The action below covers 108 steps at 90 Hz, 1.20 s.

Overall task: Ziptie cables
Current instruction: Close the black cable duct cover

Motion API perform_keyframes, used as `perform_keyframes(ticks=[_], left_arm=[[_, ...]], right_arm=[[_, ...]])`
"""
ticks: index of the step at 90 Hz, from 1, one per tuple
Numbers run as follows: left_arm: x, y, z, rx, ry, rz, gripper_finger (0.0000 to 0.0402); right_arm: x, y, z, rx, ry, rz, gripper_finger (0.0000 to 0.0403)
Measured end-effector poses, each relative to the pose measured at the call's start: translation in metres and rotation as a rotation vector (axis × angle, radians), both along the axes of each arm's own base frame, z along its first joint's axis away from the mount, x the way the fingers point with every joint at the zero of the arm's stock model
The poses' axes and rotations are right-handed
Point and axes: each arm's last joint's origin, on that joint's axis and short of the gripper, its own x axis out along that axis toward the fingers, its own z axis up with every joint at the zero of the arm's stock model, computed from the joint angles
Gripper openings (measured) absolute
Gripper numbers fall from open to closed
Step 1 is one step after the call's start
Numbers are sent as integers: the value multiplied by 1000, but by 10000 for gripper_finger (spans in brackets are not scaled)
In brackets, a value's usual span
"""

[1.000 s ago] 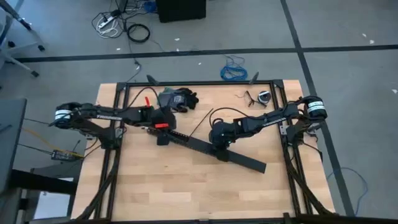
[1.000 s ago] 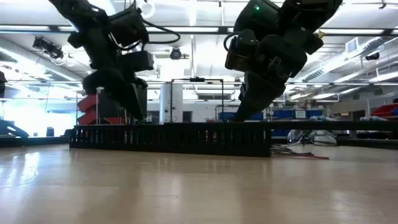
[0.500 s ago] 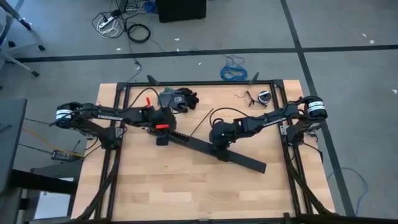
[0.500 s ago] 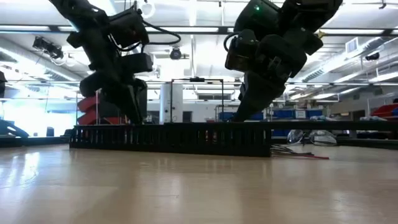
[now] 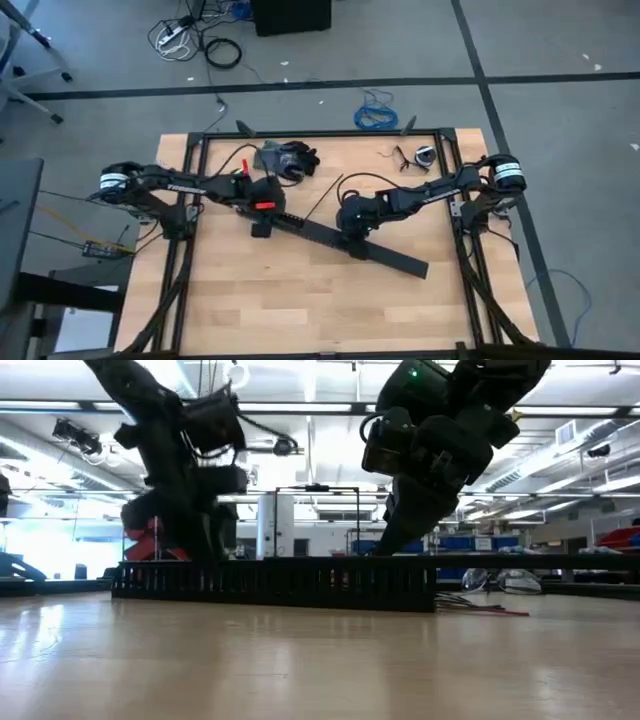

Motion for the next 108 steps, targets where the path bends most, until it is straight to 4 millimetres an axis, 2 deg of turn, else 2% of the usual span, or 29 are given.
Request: perform_keyframes(ticks=[9, 20, 48, 67, 85, 108], left_arm=[[3, 2, -5, 47, 18, 17, 146], [7, 3, -1, 62, 7, 24, 128], [7, 3, 1, 59, 23, 6, 11], [5, 2, 1, 36, 34, 18, 4], [5, 1, 1, -20, 25, 244, 2], [12, -19, 2, -82, -39, 277, 0]], right_arm=[[0, 0, 0, 0, -1, 0, 1], [0, 0, 0, 0, -1, -1, 1], [1, 0, 1, 0, -15, -2, 5], [14, -2, 9, -5, -186, 8, 32], [19, -15, 14, -7, -261, -23, 75], [20, -27, 19, -60, -306, -13, 97]])
